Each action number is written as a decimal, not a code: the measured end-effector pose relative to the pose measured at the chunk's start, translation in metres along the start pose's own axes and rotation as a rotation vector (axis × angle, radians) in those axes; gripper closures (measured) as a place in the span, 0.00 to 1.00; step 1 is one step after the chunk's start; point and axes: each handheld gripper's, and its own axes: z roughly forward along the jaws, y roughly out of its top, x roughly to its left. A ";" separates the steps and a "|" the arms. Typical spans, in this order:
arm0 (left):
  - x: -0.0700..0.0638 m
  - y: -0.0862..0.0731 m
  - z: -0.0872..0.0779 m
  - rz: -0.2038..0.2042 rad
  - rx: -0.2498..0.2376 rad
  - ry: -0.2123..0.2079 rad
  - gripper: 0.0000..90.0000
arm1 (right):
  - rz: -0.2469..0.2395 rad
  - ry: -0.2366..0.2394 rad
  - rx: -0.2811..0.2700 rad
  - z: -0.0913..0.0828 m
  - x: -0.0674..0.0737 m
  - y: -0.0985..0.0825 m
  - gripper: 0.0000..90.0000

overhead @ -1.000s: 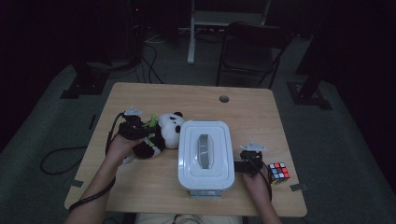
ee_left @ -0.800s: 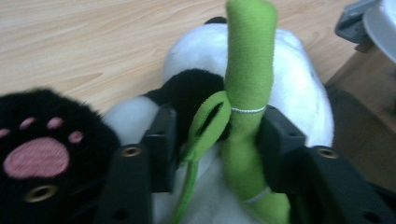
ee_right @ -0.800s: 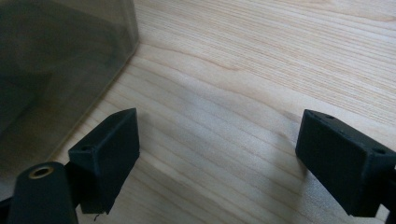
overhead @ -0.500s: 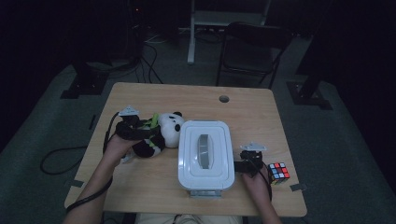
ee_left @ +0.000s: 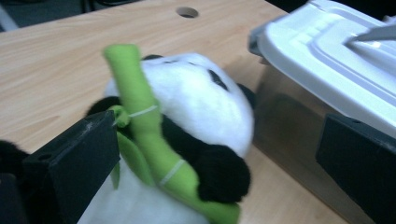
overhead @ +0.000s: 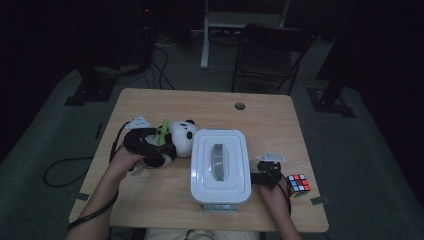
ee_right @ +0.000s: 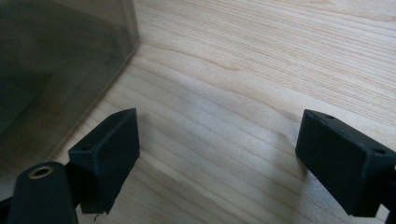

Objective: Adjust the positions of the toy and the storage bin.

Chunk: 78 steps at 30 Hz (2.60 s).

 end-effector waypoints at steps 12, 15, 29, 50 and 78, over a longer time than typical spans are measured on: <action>-0.026 -0.008 -0.005 0.091 0.017 -0.083 0.01 | 0.002 0.000 0.000 0.000 0.000 0.000 0.15; -0.035 -0.011 -0.006 0.118 0.025 -0.092 0.01 | 0.001 0.000 0.000 0.000 0.000 0.000 0.15; -0.056 -0.040 0.000 0.165 0.037 -0.178 0.01 | 0.001 0.000 -0.001 0.000 0.000 0.000 0.15; -0.080 -0.071 0.015 0.206 0.100 -0.163 0.01 | 0.001 0.000 -0.001 0.000 0.000 0.000 0.15; -0.076 -0.111 0.043 0.197 0.213 -0.049 0.01 | 0.002 0.000 0.000 0.000 0.000 0.000 0.15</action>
